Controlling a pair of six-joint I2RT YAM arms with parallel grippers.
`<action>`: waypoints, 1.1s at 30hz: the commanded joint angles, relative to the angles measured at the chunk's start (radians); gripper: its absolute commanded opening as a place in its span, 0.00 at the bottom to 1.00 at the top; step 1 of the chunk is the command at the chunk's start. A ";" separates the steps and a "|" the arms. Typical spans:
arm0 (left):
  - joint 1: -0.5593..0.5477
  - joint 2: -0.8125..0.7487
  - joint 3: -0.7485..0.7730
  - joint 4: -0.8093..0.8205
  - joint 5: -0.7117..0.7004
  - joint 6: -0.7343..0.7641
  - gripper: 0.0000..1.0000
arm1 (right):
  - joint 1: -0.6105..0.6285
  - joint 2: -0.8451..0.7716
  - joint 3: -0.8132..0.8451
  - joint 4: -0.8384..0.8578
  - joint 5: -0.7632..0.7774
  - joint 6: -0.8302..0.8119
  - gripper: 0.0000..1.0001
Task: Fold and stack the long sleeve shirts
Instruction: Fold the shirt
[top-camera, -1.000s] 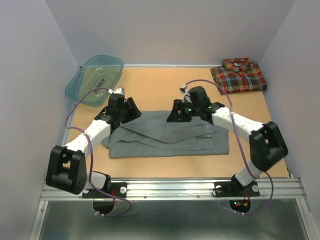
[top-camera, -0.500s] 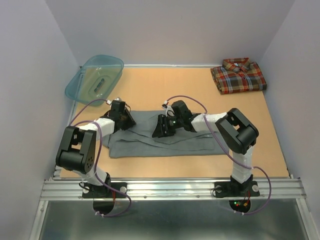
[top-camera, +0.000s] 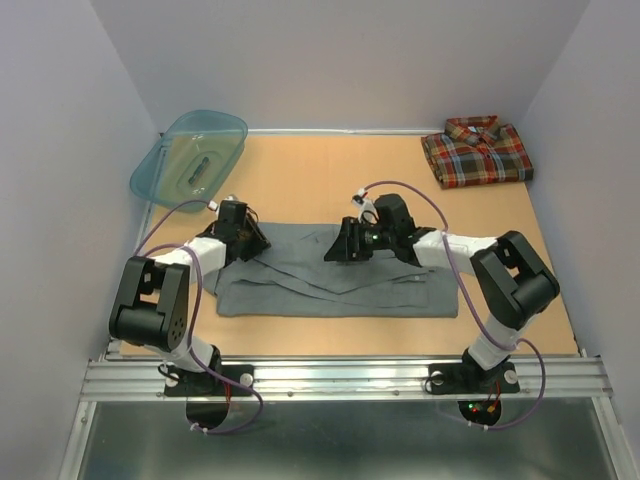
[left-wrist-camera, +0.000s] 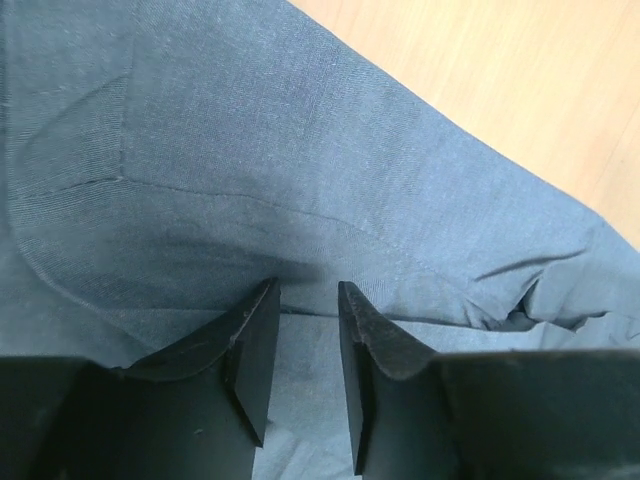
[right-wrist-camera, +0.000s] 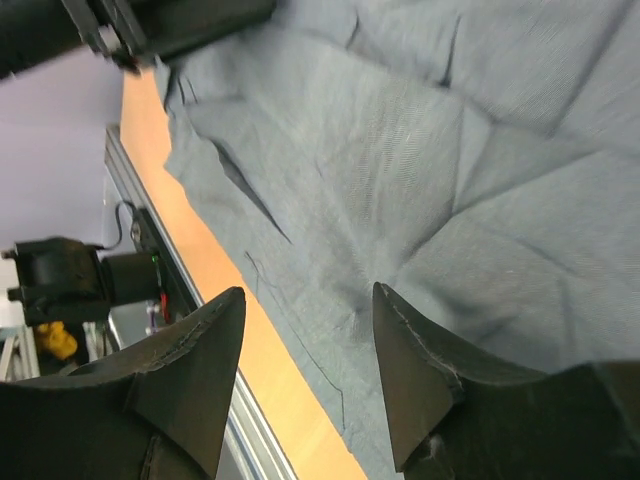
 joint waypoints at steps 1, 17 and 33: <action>0.007 -0.104 0.028 -0.067 -0.048 0.036 0.48 | -0.051 -0.072 0.008 0.007 0.042 -0.032 0.59; -0.206 -0.374 -0.046 -0.222 -0.242 -0.069 0.86 | -0.129 -0.253 0.066 -0.570 0.403 -0.388 0.61; -0.268 0.152 0.260 -0.185 -0.236 -0.017 0.69 | 0.004 -0.149 0.052 -0.752 0.669 -0.339 0.61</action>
